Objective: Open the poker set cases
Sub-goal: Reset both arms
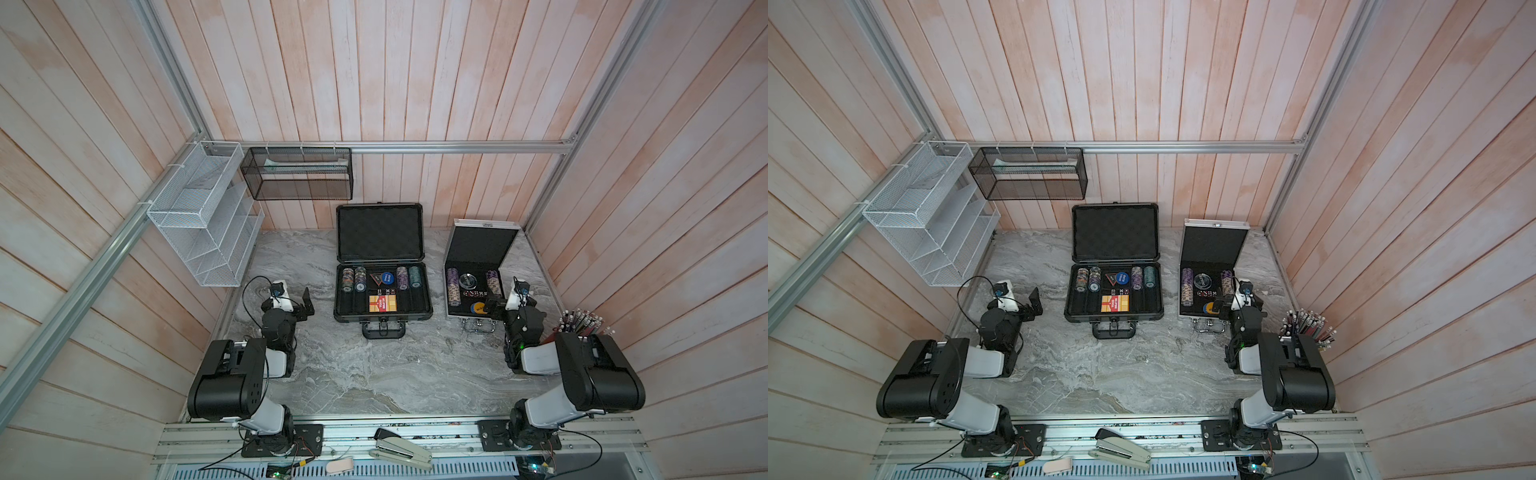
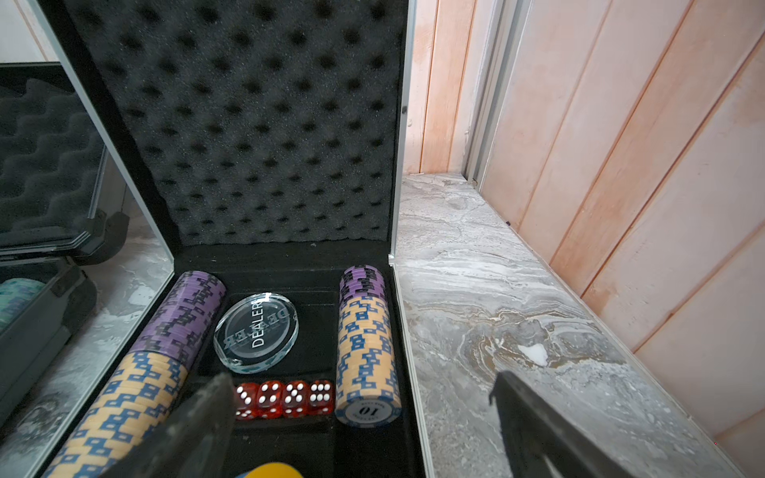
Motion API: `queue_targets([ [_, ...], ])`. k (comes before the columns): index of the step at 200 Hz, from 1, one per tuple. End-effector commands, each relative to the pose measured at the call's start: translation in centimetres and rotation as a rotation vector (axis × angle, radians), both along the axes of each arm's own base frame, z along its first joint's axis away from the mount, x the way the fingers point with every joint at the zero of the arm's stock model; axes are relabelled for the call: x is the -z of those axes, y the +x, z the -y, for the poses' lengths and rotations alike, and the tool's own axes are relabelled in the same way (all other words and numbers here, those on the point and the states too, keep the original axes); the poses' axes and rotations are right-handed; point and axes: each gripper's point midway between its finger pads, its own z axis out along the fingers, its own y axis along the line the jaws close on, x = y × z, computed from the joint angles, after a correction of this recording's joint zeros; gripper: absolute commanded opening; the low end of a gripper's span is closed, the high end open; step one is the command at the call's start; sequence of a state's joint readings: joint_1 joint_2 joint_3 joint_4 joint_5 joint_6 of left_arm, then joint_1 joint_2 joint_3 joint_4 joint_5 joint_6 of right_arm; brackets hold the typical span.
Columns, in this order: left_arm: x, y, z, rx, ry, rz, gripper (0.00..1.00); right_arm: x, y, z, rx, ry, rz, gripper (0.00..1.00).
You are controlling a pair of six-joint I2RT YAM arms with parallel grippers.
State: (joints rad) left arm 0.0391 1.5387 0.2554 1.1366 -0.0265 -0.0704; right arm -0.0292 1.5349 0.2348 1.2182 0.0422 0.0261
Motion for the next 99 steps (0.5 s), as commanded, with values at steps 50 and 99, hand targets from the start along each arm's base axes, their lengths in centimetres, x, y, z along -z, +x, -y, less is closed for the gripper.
queue_targets([
  [50,-0.54,0.50,0.04,0.001,0.018,0.010,1.00,-0.57,0.25,0.06,-0.005,0.004,0.014,0.99],
  [99,-0.46,0.53,-0.01,0.009,0.010,0.008,1.00,-0.49,0.21,0.04,-0.006,0.003,0.012,0.98],
])
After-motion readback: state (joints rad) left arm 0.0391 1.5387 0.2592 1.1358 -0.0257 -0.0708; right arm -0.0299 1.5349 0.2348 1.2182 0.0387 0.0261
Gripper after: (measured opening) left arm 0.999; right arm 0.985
